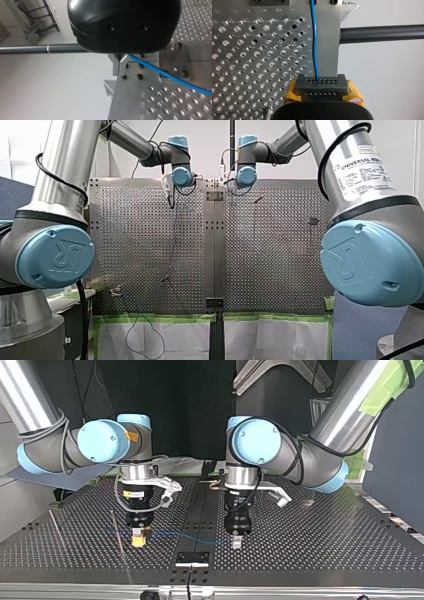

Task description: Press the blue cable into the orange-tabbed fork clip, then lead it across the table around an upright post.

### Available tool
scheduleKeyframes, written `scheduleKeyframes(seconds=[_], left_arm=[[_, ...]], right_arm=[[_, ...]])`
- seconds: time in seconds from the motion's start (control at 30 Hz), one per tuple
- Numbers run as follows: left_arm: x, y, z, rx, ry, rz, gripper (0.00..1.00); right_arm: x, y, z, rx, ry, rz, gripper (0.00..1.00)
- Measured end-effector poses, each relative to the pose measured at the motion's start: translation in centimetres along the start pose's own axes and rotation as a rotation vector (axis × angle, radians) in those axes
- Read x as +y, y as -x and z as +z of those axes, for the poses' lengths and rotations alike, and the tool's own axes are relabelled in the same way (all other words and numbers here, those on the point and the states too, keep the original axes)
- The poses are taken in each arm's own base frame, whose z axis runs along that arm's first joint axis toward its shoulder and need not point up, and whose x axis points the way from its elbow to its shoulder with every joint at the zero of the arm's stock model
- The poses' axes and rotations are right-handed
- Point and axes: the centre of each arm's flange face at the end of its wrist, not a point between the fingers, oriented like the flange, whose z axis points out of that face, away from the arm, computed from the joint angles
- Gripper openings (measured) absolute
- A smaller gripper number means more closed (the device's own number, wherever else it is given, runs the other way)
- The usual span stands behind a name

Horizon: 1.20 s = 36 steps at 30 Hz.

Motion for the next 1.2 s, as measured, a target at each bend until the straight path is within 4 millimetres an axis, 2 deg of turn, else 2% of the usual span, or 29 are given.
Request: scheduleKeyframes(seconds=[0.2, 0.37, 0.5, 0.83, 0.97, 1.2], left_arm=[[-1.5, 1.0, -0.1, 0.0, -0.027, -0.004, 0.01], [-2.2, 0.9, -0.1, 0.009, -0.035, 0.001, 0.01], [-3.5, 0.1, -0.2, 0.034, -0.036, 0.027, 0.01], [-8.7, -2.6, -1.0, 0.109, -0.109, 0.056, 0.01], [-9.7, -2.5, -0.5, 0.105, -0.124, 0.051, 0.01], [-11.5, -4.0, 0.2, 0.139, -0.14, 0.063, 0.01]], right_arm=[[2.5, -2.2, -0.2, 0.002, 0.036, -0.006, 0.0], [4.3, -3.1, -0.1, -0.003, 0.061, -0.01, 0.0], [5.2, -3.2, 0.0, -0.012, 0.075, -0.017, 0.0], [8.1, -3.0, 0.7, -0.023, 0.119, -0.025, 0.0], [9.2, -2.9, 0.9, -0.024, 0.136, -0.027, 0.0], [11.1, -2.8, 1.2, -0.037, 0.164, -0.032, 0.0]])
